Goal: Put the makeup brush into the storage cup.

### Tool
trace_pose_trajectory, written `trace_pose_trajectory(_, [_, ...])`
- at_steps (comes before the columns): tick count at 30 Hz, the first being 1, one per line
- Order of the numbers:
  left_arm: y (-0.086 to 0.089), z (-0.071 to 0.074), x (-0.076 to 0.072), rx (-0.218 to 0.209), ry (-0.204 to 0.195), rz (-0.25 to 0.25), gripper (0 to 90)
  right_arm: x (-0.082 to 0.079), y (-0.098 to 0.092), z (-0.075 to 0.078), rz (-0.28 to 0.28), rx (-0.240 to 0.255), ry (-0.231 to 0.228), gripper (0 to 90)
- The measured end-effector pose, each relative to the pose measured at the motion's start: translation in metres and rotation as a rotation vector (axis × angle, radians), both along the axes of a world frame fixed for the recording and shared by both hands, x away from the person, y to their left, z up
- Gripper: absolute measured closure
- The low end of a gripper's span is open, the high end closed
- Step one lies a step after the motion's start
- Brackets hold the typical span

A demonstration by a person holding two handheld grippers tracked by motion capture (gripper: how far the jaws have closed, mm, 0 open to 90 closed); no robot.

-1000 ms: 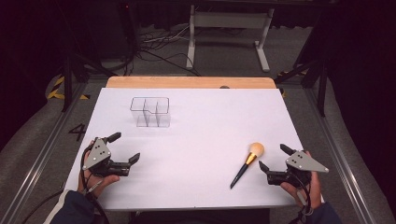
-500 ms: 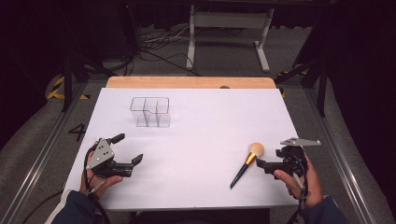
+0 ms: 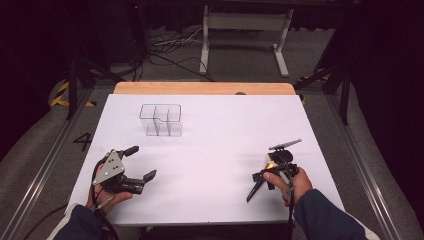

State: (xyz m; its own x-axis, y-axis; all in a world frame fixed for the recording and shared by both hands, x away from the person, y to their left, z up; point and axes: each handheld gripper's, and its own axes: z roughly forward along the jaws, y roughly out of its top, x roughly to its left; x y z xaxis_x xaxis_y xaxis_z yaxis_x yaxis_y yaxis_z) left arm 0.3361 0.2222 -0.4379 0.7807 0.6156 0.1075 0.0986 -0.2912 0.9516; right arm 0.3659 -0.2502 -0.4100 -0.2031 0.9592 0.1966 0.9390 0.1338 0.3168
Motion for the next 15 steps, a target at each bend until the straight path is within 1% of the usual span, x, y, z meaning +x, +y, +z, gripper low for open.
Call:
trace_pose_trajectory(2, [0.000, 0.000, 0.000, -0.004, 0.000, -0.007, 5.5, 0.005, 0.003, -0.001, -0.014, -0.007, 0.019, 10.9])
trace_pose_trajectory(4, [-0.001, 0.000, 0.000, -0.010, 0.004, -0.012, 5.5, 0.010, 0.007, -0.003, -0.021, -0.022, 0.056, 10.1])
trace_pose_trajectory(5, [-0.001, 0.000, 0.001, -0.010, 0.003, -0.013, 5.6, 0.012, 0.009, -0.004, -0.023, -0.041, 0.065, 10.1])
trace_pose_trajectory(7, [-0.002, 0.000, 0.001, -0.008, 0.006, -0.016, 5.6, 0.013, 0.010, -0.005, -0.027, -0.043, 0.070, 9.8])
trace_pose_trajectory(10, [-0.004, -0.001, 0.000, -0.005, 0.008, -0.024, 5.8, 0.021, 0.009, -0.011, -0.064, -0.067, 0.100, 9.2])
trace_pose_trajectory(11, [-0.004, -0.001, 0.000, -0.002, 0.010, -0.025, 5.8, 0.021, 0.009, -0.012, -0.065, -0.065, 0.109, 9.4])
trace_pose_trajectory(15, [-0.003, -0.001, 0.001, -0.006, 0.014, -0.023, 5.9, 0.025, 0.013, -0.016, -0.056, -0.084, 0.110, 7.9])
